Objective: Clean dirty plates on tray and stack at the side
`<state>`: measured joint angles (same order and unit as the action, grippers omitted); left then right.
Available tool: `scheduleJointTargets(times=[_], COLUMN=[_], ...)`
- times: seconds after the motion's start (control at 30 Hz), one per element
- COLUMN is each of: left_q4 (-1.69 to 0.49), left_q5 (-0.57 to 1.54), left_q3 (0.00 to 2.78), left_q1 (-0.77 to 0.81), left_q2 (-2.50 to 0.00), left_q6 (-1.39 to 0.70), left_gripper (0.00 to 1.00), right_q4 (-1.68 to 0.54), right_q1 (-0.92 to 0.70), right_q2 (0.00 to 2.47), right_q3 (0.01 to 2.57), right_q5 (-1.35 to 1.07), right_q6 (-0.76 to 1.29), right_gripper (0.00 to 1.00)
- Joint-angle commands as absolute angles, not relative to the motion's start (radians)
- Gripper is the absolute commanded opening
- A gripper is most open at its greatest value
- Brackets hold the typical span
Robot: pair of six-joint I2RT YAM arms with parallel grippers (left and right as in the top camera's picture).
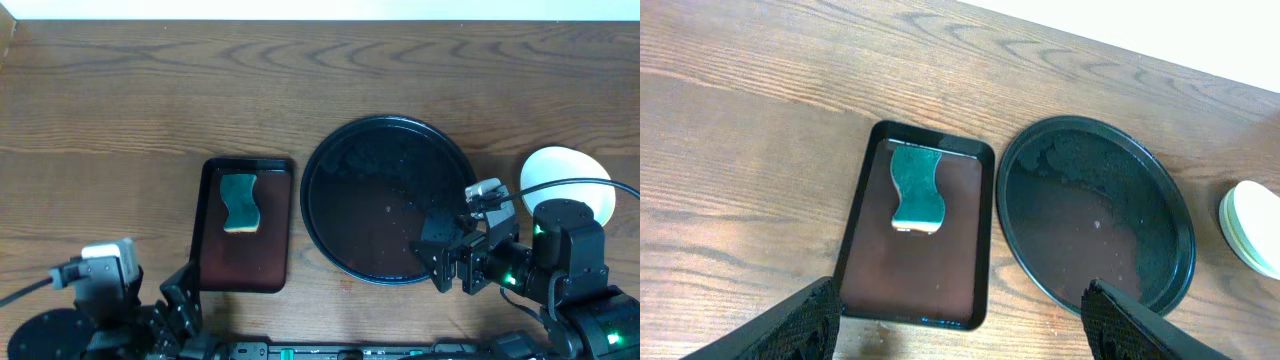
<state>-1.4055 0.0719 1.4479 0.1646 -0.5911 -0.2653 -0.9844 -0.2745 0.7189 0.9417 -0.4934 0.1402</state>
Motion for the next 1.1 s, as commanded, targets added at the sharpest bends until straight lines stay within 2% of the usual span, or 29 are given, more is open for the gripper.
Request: scheduleJointTargets(times=[0.0,0.47,0.57,0.77,1.07], left_q4=[-1.417,-1.459,-1.459,-1.459,-1.459], left_q5=[0.06,0.06,0.06,0.06,0.06], left_q3=[1.443,1.443,1.443,1.443,1.443], left_q1=[0.162,0.162,0.162,0.162,0.162], left_q2=[-0.582,-0.583,-0.583,-0.583,-0.583], left_q6=[-0.27,-0.27,-0.27,-0.27,-0.27], left_gripper=[0.78,0.79,0.79,0.79,0.79], right_q4=[-0.989,-1.005,-0.89,-0.583,-0.454], right_q1=[-0.284,-0.274,-0.234,-0.125,-0.073], right_q2=[0.718,0.576,0.496,0.329,0.093], right_q3=[0.951,0.935,0.895,0.67,0.337], right_q5=[-0.49,-0.431,-0.345,-0.349,-0.352], right_q6=[0.133,0.098,0.086,-0.015,0.006], right_gripper=[0.99,0.99,0.99,0.99,0.99])
